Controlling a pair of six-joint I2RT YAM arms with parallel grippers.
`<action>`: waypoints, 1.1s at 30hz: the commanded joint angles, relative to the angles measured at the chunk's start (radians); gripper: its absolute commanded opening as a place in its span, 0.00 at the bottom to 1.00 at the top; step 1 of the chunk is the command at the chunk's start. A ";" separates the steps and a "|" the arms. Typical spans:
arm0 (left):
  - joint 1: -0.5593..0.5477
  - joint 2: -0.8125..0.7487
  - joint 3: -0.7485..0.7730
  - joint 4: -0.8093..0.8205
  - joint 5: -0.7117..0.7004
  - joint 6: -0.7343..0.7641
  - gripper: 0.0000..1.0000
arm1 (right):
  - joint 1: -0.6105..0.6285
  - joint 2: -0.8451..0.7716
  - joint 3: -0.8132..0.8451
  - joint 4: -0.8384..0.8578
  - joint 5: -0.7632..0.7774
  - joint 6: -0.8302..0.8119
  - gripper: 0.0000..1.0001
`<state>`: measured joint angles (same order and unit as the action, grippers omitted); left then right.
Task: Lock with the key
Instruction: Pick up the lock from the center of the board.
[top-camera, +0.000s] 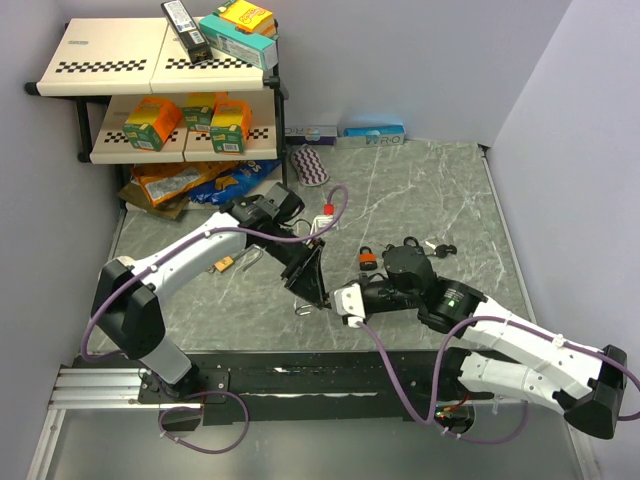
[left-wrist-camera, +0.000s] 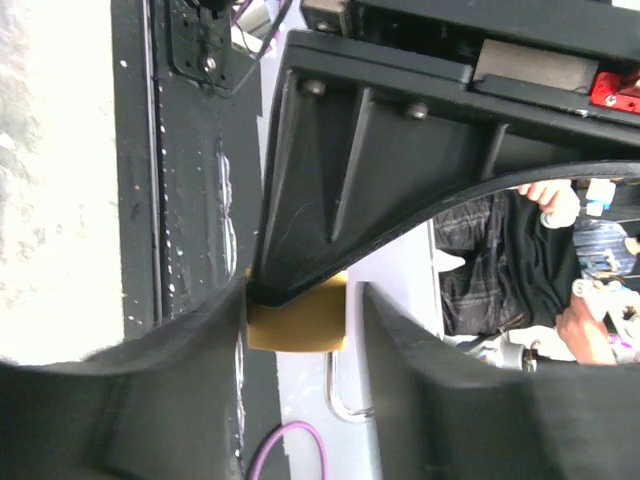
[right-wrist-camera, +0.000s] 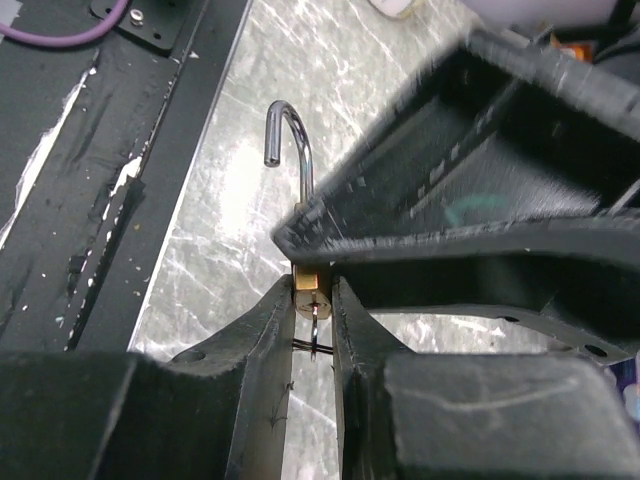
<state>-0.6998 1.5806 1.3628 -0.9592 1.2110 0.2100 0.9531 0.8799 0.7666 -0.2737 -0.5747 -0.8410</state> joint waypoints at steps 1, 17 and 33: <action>0.017 -0.094 -0.028 0.100 0.013 -0.067 0.69 | -0.004 -0.013 0.007 0.051 0.038 0.057 0.00; 0.163 -0.300 -0.192 0.347 -0.132 -0.245 0.82 | -0.020 -0.101 0.039 0.047 0.095 0.068 0.00; 0.062 -0.352 -0.278 0.401 -0.408 -0.162 0.51 | -0.043 -0.072 0.108 -0.011 -0.005 0.321 0.00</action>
<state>-0.6384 1.3037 1.1053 -0.6632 0.9455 0.0345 0.9249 0.8032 0.7959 -0.2871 -0.4953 -0.6609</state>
